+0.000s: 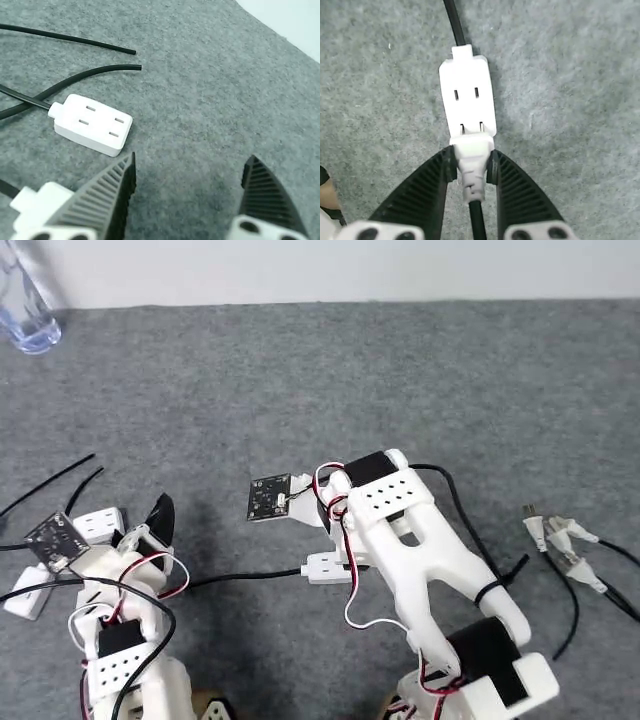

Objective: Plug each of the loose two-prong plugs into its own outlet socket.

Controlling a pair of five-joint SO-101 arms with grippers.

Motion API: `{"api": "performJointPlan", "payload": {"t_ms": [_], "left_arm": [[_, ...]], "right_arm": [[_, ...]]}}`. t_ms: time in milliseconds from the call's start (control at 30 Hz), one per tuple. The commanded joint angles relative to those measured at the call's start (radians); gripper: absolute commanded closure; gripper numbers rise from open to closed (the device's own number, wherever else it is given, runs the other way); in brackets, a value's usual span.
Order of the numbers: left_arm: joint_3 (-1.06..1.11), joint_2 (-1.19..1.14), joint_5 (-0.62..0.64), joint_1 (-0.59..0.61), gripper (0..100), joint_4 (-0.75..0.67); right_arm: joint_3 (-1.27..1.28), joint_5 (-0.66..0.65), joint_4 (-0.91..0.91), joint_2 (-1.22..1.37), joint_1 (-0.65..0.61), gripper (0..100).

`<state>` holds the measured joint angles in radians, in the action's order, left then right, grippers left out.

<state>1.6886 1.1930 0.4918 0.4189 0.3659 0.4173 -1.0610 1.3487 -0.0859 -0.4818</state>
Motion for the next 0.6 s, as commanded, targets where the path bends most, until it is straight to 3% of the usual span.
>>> {"api": "performJointPlan", "payload": {"t_ms": [0, 567], "left_arm": [[-0.008, -0.003, -0.009, -0.003, 68, 0.003], [-0.008, -0.003, -0.009, -0.003, 68, 0.003]], "right_arm": [[0.011, -0.008, -0.021, 0.022, -0.038, 99.1], [0.026, 0.029, -0.105, 0.262, -0.102, 99.1]]}}
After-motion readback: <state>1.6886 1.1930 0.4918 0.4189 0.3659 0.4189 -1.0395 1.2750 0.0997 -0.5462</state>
